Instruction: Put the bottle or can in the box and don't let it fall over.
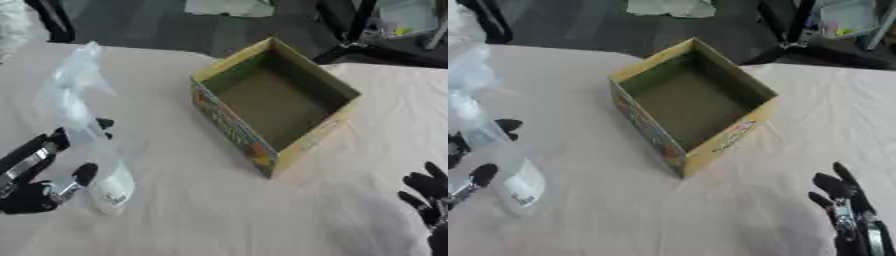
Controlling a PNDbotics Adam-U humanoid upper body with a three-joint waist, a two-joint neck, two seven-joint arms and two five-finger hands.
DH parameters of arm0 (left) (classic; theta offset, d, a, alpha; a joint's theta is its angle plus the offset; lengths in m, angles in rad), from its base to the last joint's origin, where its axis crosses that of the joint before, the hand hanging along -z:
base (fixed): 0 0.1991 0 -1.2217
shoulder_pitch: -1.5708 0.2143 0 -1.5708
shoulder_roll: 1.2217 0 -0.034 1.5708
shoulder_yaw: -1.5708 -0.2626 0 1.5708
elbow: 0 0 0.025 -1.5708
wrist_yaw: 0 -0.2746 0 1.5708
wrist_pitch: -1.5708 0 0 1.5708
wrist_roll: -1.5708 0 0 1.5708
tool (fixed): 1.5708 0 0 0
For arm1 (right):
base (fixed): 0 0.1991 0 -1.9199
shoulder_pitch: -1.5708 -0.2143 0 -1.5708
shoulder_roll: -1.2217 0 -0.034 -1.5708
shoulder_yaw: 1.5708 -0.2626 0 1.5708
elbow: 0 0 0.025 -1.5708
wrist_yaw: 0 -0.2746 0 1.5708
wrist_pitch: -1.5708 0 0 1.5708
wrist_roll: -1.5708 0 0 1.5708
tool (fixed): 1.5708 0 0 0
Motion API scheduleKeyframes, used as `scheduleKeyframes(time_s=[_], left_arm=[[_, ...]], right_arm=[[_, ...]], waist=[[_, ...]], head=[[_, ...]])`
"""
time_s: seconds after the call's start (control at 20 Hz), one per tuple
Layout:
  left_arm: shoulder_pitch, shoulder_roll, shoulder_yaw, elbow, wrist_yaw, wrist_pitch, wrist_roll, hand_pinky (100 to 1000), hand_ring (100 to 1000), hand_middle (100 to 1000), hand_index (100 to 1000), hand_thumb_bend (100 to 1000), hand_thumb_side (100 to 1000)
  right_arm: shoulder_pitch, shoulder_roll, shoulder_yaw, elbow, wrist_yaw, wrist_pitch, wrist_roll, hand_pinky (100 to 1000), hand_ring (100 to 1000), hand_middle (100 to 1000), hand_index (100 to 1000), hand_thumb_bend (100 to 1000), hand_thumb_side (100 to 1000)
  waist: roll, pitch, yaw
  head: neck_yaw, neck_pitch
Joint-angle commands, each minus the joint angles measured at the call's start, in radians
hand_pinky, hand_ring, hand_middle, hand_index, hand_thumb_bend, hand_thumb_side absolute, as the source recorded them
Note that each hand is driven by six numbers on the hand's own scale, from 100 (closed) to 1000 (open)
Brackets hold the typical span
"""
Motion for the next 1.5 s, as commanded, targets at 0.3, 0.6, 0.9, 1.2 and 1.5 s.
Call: scheduleKeyframes(time_s=[0.3,0.6,0.9,1.2,1.5], left_arm=[[-0.02,-0.005,-0.007,0.002,0.061,0.034,-0.011,1000,1000,902,840,126,681],[-0.014,0.003,-0.004,-0.009,0.068,0.024,-0.033,1000,1000,954,854,125,681],[-0.002,0.014,0.007,-0.026,0.019,-0.019,-0.026,1000,1000,999,890,122,680],[0.009,0.017,0.008,-0.016,0.016,-0.039,-0.019,1000,1000,1000,917,100,665],[0.016,0.021,0.014,-0.018,0.022,-0.035,-0.039,1000,1000,1000,907,100,669]], right_arm=[[-0.009,-0.002,-0.004,-0.012,-0.002,0.006,0.001,819,870,1000,749,100,808],[-0.011,-0.004,-0.005,-0.012,-0.004,0.012,0.0,819,867,1000,748,100,809],[-0.012,-0.006,-0.005,-0.012,-0.007,0.012,0.001,820,866,1000,748,100,811],[-0.014,-0.007,-0.006,-0.012,-0.01,0.012,0.001,820,865,999,747,100,813],[-0.013,-0.006,-0.008,-0.012,-0.011,0.016,-0.001,819,863,998,746,100,817]], waist=[[0.005,-0.009,-0.002],[0.008,-0.009,-0.002],[0.01,-0.008,-0.002],[0.01,-0.007,-0.001],[0.01,-0.007,-0.001]], head=[[0.004,-0.016],[0.004,-0.017],[0.003,-0.016],[0.003,-0.016],[0.004,-0.014]])
